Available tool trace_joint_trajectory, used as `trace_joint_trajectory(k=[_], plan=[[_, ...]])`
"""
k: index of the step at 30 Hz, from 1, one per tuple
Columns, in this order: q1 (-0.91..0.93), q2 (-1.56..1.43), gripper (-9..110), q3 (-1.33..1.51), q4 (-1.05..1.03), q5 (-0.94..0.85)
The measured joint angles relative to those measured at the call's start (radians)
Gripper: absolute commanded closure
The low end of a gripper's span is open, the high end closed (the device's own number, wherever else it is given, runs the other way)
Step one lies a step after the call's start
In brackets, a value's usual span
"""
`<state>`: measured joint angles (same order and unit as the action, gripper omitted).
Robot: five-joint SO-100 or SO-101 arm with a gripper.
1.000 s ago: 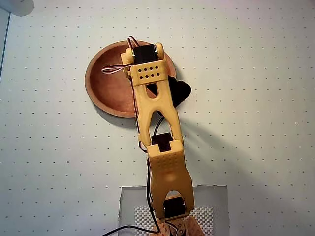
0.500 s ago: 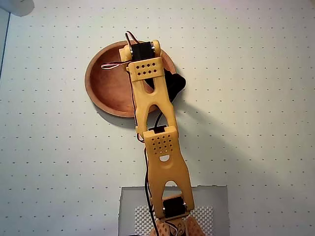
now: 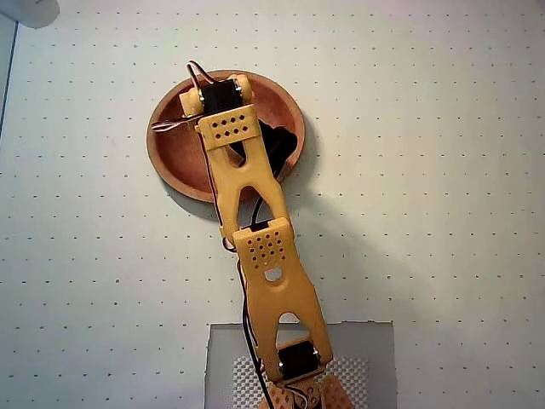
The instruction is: Grasp a clothespin and put it in the bowl.
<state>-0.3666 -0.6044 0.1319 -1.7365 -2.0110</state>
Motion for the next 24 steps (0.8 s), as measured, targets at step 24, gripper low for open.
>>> trace_joint_trajectory(k=[24], plan=[[0.008,0.118,105,0.000,0.044,0.025]])
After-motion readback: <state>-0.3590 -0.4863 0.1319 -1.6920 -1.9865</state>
